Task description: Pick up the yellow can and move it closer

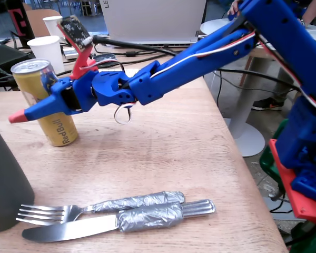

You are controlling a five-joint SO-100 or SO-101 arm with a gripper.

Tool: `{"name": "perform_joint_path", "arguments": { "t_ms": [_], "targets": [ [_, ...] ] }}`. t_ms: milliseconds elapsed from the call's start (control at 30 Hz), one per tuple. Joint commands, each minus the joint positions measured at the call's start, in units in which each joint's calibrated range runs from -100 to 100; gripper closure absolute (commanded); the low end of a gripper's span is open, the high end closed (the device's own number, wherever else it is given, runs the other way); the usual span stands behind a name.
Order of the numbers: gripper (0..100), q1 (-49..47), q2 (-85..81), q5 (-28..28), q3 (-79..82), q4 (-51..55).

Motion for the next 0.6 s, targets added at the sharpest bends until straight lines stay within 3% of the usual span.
{"name": "perform_joint_path", "arguments": {
  "t_ms": [0,267,567],
  "targets": [
    [47,-0.9,-0.7,0.0,-2.9,-0.6],
    [73,-0.7,-0.7,-0.4,-2.9,-0.6],
    [74,-0.9,-0.9,-0.3,-1.9,0.3]
  ]
}}
